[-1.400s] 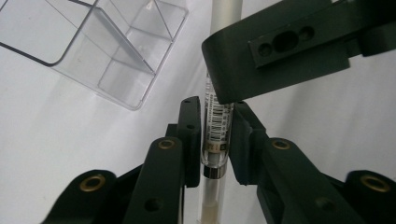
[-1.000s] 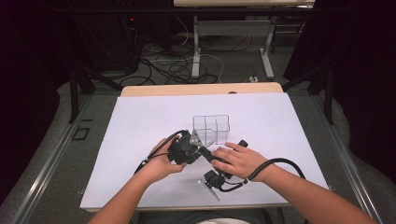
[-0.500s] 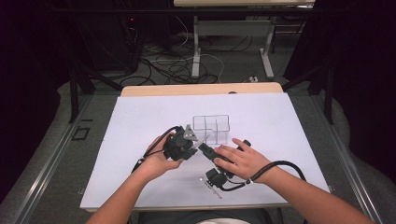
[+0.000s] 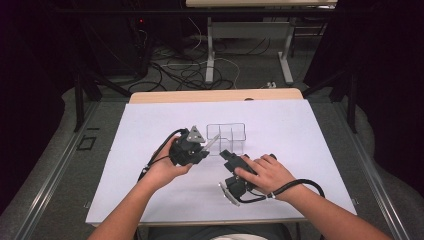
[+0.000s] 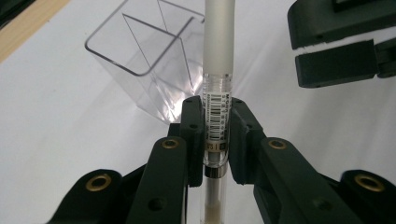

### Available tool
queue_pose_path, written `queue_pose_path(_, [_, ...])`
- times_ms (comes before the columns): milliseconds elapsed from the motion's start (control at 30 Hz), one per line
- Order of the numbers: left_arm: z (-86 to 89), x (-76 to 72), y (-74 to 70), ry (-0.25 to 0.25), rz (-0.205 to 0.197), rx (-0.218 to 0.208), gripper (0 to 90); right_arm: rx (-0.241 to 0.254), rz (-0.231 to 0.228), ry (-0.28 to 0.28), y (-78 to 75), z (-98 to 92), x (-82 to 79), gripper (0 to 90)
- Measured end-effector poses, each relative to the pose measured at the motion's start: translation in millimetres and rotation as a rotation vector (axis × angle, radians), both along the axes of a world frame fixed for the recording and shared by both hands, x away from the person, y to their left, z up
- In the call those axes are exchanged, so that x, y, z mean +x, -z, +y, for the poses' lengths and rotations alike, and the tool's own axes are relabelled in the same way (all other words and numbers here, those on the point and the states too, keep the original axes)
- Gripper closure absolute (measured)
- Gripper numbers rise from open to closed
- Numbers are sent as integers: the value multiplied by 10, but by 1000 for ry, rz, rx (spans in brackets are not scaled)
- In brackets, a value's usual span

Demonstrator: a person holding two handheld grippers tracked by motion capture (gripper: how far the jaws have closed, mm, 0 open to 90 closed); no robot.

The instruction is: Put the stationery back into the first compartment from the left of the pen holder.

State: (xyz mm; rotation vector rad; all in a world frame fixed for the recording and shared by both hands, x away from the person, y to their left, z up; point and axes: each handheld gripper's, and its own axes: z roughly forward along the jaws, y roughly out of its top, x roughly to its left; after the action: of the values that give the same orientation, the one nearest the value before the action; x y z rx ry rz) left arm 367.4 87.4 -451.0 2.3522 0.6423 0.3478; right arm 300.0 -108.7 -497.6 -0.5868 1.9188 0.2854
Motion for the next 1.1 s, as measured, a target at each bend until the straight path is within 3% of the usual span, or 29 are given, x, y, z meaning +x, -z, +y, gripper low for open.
queue_pose_path(67, [11,19,-17,-7,-8,-32,789,11,29,42,-7,-17,14,448])
queue_pose_path(167, [32,44,-57,-24,1,-81,789,65,57,91,-2,-74,7,396])
queue_pose_path(300, [59,91,-99,-44,-29,-140,789,196,97,154,-11,-159,38,301])
queue_pose_path(400, [86,125,-145,-45,-32,-164,789,303,158,240,-31,-252,81,232])
queue_pose_path(500, [82,151,-167,-63,-51,-202,789,364,234,315,-43,-332,110,178])
queue_pose_path(533, [77,165,-175,-65,-59,-216,789,350,244,333,-69,-370,133,168])
queue_pose_path(567, [76,173,-182,-72,-65,-226,789,415,258,331,-30,-396,159,154])
queue_pose_path(600, [73,181,-195,-72,-50,-240,789,417,282,337,-39,-423,177,153])
queue_pose_path(633, [62,190,-191,-88,-68,-255,789,434,303,368,-38,-445,179,152])
queue_pose_path(667, [62,204,-198,-82,-69,-261,789,496,306,331,7,-459,224,148])
queue_pose_path(733, [56,223,-209,-92,-71,-272,789,497,343,419,-15,-495,210,111])
queue_pose_path(767, [53,236,-213,-92,-77,-281,789,508,355,432,-16,-512,228,76])
queue_pose_path(833, [48,260,-222,-103,-81,-311,789,558,388,478,-8,-533,252,5])
queue_pose_path(967, [54,310,-241,-125,-96,-356,789,649,478,535,-9,-618,307,0])
queue_pose_path(1100, [62,357,-262,-151,-109,-404,789,706,526,563,22,-692,358,0])
